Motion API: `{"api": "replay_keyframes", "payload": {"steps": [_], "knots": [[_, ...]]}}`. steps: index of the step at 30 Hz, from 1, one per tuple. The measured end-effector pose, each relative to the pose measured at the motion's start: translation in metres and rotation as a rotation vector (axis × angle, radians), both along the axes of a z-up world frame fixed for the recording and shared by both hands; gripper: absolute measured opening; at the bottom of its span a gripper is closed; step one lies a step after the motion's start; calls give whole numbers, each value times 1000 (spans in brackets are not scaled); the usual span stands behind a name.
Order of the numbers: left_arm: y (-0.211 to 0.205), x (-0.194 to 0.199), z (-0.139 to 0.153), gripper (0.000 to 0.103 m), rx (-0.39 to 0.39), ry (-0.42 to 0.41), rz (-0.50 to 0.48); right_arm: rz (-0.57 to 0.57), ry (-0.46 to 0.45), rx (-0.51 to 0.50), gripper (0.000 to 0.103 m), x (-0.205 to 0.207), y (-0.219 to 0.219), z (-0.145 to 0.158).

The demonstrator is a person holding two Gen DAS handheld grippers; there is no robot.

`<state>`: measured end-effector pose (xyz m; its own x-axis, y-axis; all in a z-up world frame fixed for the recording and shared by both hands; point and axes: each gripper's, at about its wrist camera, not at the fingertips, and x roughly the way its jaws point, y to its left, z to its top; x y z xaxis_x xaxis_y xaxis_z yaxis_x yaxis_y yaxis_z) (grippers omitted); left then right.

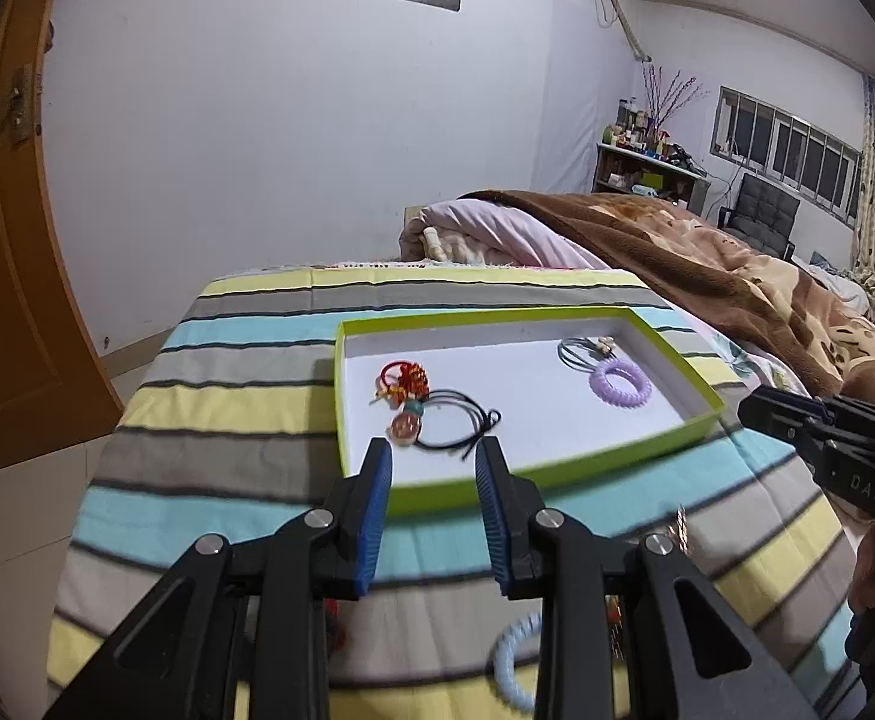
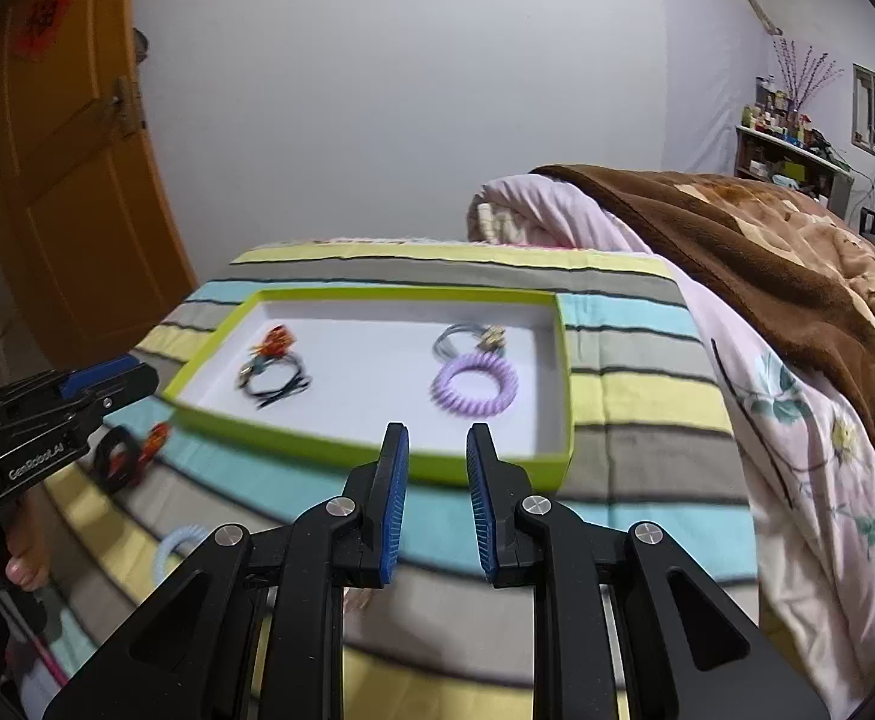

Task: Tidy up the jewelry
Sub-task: 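Withdraw both tools from the box toward the remaining jewelry, then grasp the black wristband with the left tool while the right tool grasps the dark beaded clip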

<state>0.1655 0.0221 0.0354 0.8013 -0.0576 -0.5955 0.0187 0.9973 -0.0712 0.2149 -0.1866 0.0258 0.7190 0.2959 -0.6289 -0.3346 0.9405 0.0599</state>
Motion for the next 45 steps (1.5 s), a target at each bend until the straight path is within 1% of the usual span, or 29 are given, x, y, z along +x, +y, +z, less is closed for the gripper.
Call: {"api": "replay_keyframes", "payload": {"steps": [7, 13, 23, 31, 37, 45], "knots": [[-2, -42, 1, 30, 15, -16, -6, 26, -1, 34, 20, -43, -2, 0], [-1, -72, -3, 30, 17, -22, 5, 52, -2, 56, 20, -72, -2, 0], [9, -105, -10, 30, 0, -14, 29, 82, 20, 77, 20, -97, 1, -8], [16, -111, -17, 30, -14, 1, 44, 113, 43, 75, 21, -105, 7, -15], [23, -108, -20, 30, -22, 7, 58, 136, 56, 70, 21, -103, 14, -20], [46, -92, -25, 30, -39, 27, 152, 156, 82, 60, 22, -94, 26, -30]]}}
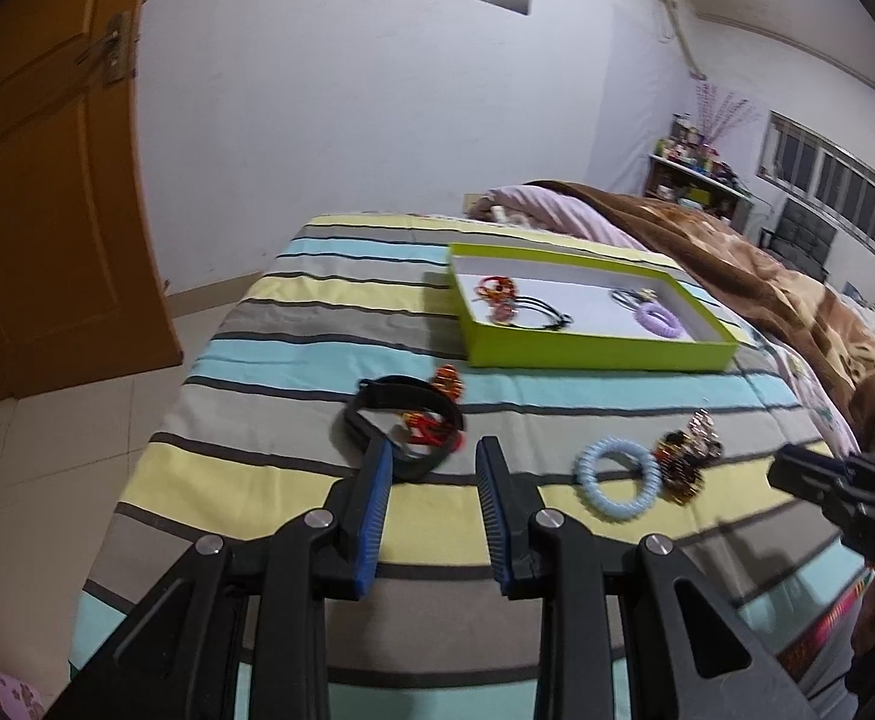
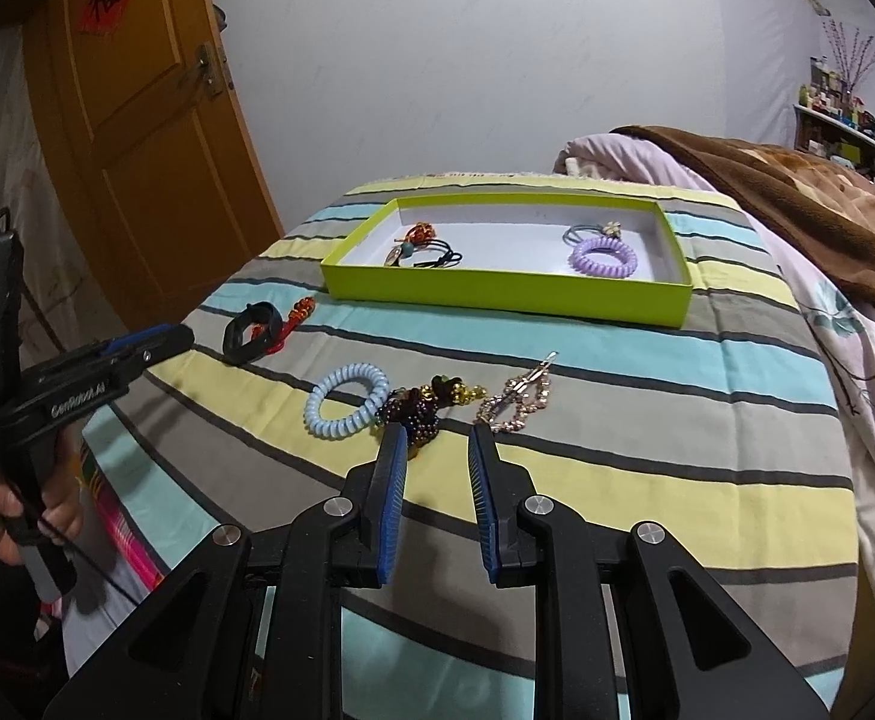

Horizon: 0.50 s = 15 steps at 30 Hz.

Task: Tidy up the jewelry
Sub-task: 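Grasp the black wristband with the left tool while the right tool grasps the dark beaded clip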

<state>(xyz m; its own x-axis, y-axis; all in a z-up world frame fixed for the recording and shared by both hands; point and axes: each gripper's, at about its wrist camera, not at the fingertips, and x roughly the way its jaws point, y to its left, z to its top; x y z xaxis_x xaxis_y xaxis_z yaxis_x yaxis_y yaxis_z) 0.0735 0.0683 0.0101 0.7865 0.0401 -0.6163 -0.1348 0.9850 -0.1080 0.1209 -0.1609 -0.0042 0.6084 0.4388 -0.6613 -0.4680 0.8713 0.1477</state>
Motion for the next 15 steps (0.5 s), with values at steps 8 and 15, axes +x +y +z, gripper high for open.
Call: {"api": "replay_keyframes", "payload": {"steps": [8, 15], "knots": [[19, 23, -15, 30, -35, 56, 80, 29, 22, -16, 22, 14, 16, -13], [22, 40, -27, 30, -41, 96, 103, 56, 36, -27, 22, 21, 26, -20]]}}
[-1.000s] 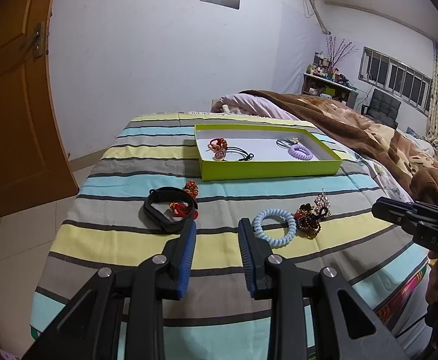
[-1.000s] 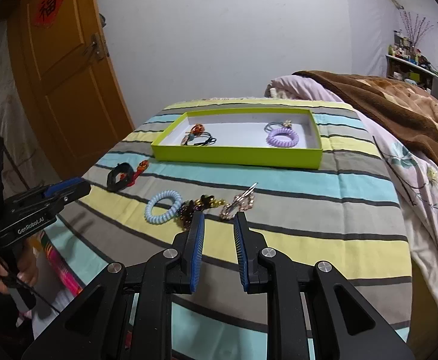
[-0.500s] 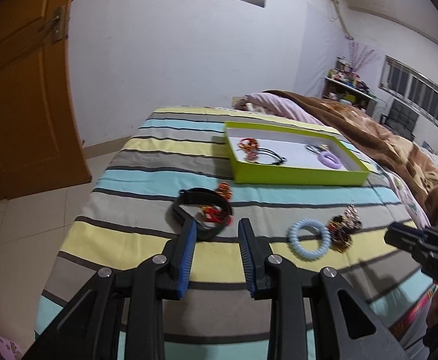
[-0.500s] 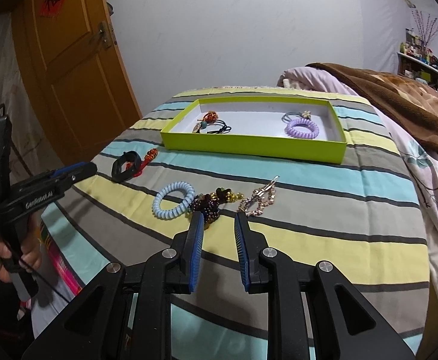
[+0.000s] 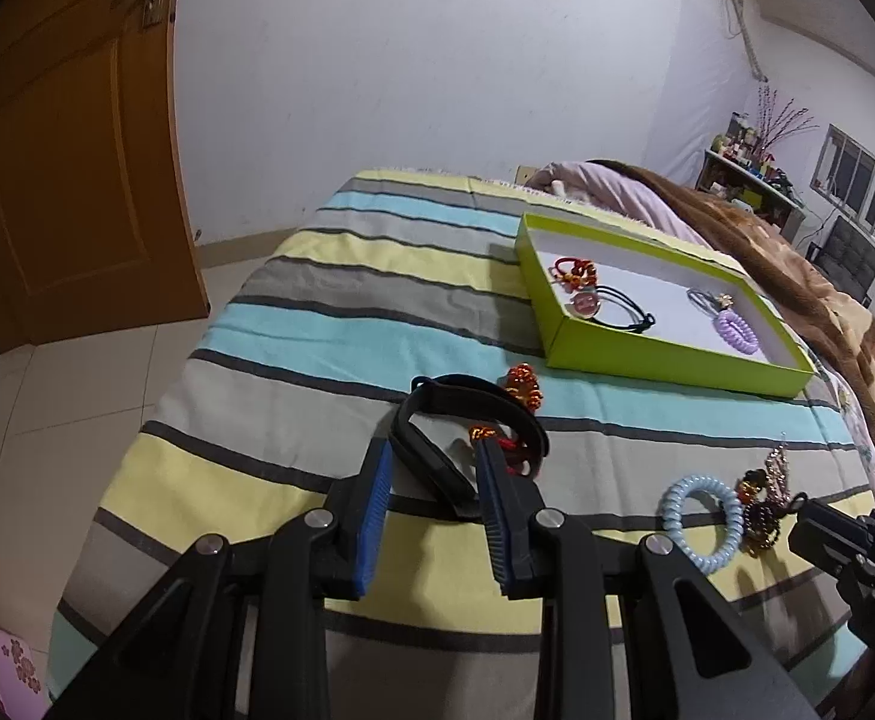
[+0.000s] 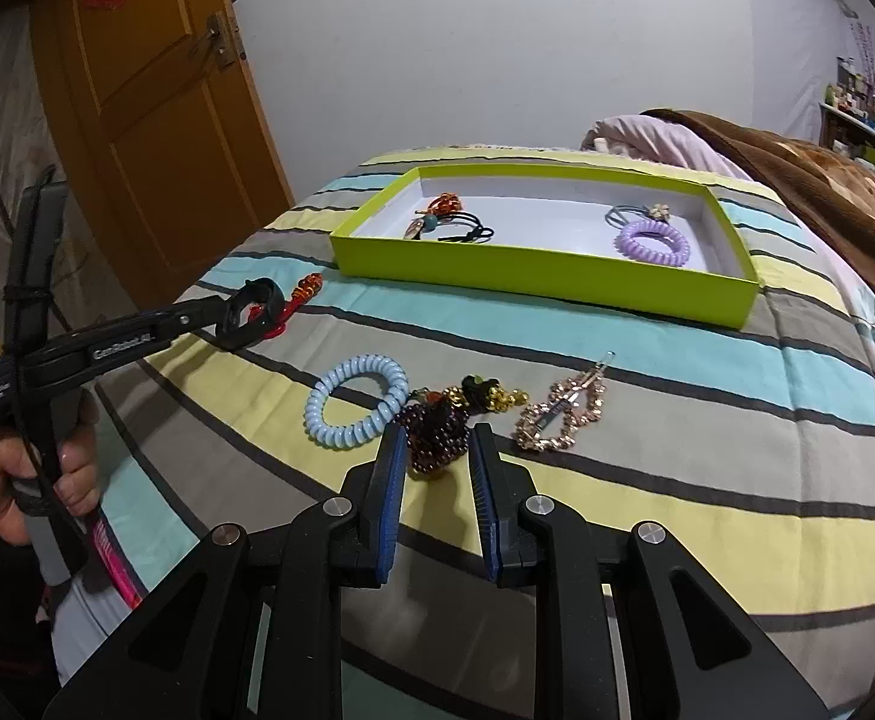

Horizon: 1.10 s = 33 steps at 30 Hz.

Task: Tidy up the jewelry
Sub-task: 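Grasp the black wristband with the left tool while the right tool grasps the dark beaded clip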

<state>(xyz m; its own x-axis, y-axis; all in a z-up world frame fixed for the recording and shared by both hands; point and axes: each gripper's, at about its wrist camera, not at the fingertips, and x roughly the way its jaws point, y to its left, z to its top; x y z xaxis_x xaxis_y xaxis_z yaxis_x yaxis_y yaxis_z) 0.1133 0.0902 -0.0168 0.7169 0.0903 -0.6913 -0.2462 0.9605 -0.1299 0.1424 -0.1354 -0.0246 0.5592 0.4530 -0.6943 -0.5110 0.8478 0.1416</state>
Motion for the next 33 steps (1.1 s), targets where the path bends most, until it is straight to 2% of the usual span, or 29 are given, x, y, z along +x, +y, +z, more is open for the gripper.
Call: {"api": "replay_keyframes", "payload": {"steps": [12, 14, 15, 17, 23, 27, 29, 33], "knots": [[2, 16, -12, 30, -14, 60, 11, 30, 26, -30, 23, 14, 11, -9], [4, 19, -13, 30, -27, 69, 13, 32, 29, -32, 26, 15, 12, -10], [4, 21, -13, 30, -30, 73, 12, 35, 33, -34, 33, 16, 13, -11], [4, 22, -14, 30, -31, 80, 11, 44, 44, -45, 36, 17, 16, -13], [1, 23, -14, 29, -7, 92, 14, 26, 53, -56, 36, 19, 17, -15], [-1, 23, -14, 14, 6, 97, 13, 21, 35, -82, 32, 16, 21, -14], [-1, 23, -14, 13, 5, 95, 10, 18, 26, -89, 25, 15, 21, -13], [-3, 20, -14, 13, 16, 86, -2, 18, 28, -86, 23, 12, 18, -12]]}}
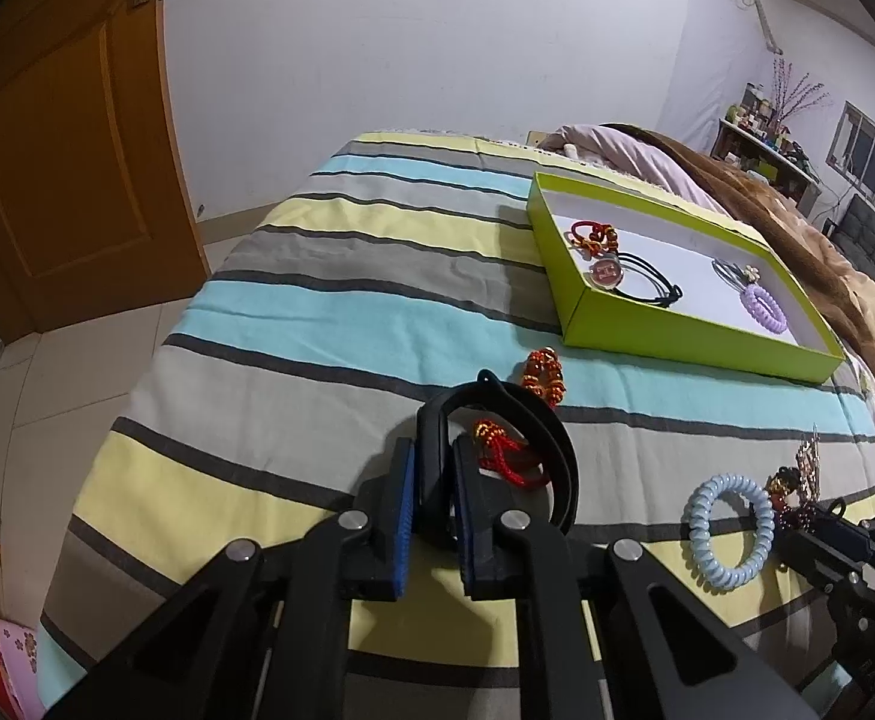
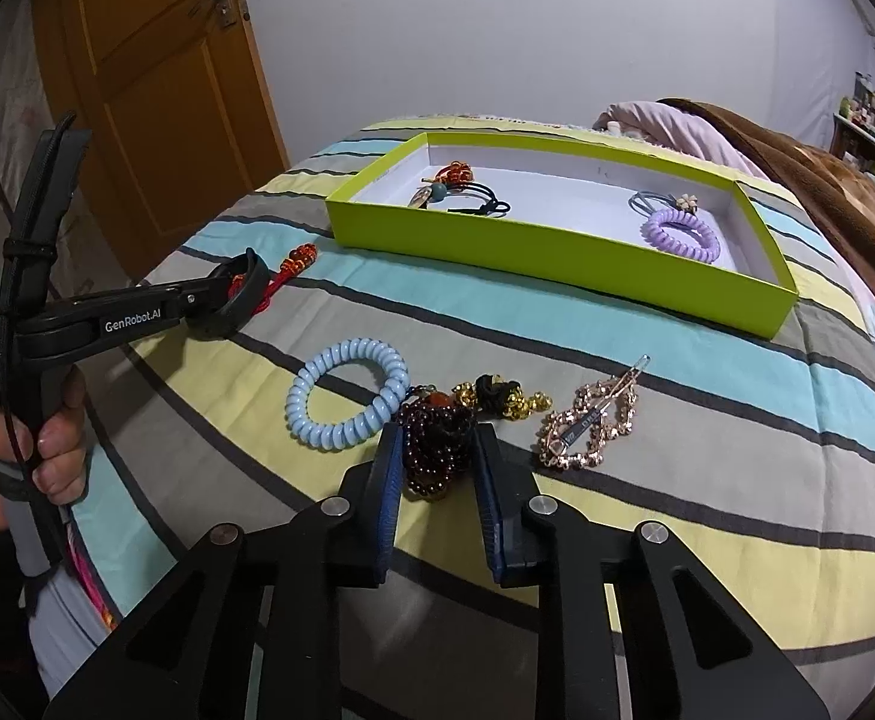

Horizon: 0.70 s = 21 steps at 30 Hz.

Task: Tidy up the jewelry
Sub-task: 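Grasp the black wristband with the left tool while the right tool grasps the dark beaded clip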

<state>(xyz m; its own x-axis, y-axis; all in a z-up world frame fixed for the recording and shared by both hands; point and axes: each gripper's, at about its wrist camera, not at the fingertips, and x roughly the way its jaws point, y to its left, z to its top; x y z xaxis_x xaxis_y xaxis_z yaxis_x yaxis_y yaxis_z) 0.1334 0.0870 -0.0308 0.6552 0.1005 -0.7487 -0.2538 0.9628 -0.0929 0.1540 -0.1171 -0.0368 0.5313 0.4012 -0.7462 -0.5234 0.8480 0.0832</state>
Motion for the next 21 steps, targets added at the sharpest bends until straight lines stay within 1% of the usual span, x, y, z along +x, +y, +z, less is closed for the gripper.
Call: {"api": "replay_keyframes", "payload": {"steps": [10, 21], "knots": [[-5, -17, 7, 12, -14, -45, -38, -19, -32, 29, 23, -13, -13, 10], [-21, -40, 35, 12, -21, -130, -89, -44, -74, 68, 23, -23, -24, 29]]}}
